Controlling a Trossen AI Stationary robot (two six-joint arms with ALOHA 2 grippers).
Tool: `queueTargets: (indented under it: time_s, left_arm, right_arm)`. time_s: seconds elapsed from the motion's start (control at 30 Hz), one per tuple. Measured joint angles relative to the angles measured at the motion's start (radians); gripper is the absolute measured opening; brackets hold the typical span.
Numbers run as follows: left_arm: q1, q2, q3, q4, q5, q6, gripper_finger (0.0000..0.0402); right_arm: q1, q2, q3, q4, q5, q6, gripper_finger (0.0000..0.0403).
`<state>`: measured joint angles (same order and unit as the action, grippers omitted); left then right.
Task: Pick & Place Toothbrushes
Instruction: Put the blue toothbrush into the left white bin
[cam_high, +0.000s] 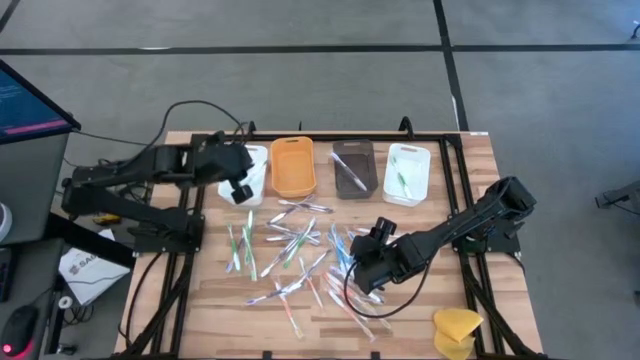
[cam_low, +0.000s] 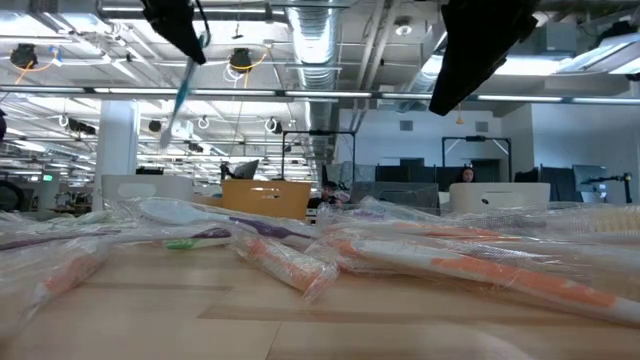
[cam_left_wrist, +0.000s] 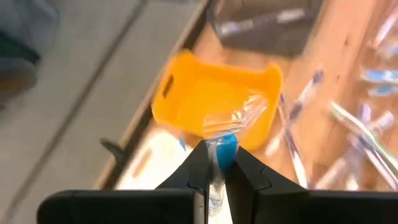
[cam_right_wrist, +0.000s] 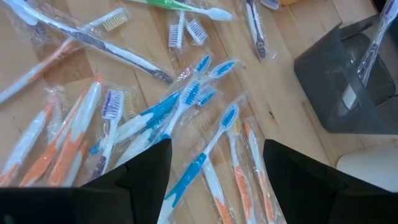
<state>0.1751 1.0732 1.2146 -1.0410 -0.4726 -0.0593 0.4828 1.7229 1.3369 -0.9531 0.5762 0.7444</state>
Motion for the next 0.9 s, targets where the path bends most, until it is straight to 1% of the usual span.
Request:
queueTargets:
  time_s: [0.07,0.2,0.23,0.3,0.4,0.53,0.63,0.77,0.9]
  left_arm:
    - [0.056,0.016,0.007,-0.005,0.054,0.0,0.0019]
    - [0.197,0.052,0.007,-0.013,0.259,0.029,0.0019]
    - [0.236,0.065,0.007,-0.015,0.292,0.047,0.0019]
    - [0.313,0.092,0.008,-0.015,0.318,0.079,0.0019]
    - [0.435,0.147,0.021,-0.019,0.359,0.085,0.0019]
    - [0.552,0.22,0.039,-0.037,0.468,0.111,0.002]
    - [0.59,0.269,0.043,-0.077,0.507,0.127,0.002]
    - [0.6,0.329,0.043,-0.104,0.507,0.126,0.002]
    - [0.595,0.374,0.043,-0.104,0.507,0.126,0.002]
  right_arm:
    - [0.0,0.0,0.0,0.004,0.0,0.0,0.0249]
    - [-0.002,0.0,0.0,0.007,0.0,-0.001,0.0249]
    - [-0.002,0.0,0.0,0.007,0.0,-0.002,0.0249]
    - [-0.002,0.0,0.0,0.009,0.004,-0.002,0.0249]
    - [-0.005,0.0,0.0,0.018,0.009,-0.018,0.0249]
    - [-0.016,0.0,0.0,0.019,0.012,-0.023,0.0249]
    - [-0.022,0.0,0.0,0.019,0.015,-0.044,0.0249]
    - [-0.022,0.0,0.0,0.018,0.047,-0.047,0.0249]
    - [-0.022,0.0,0.0,0.018,0.05,-0.047,0.0249]
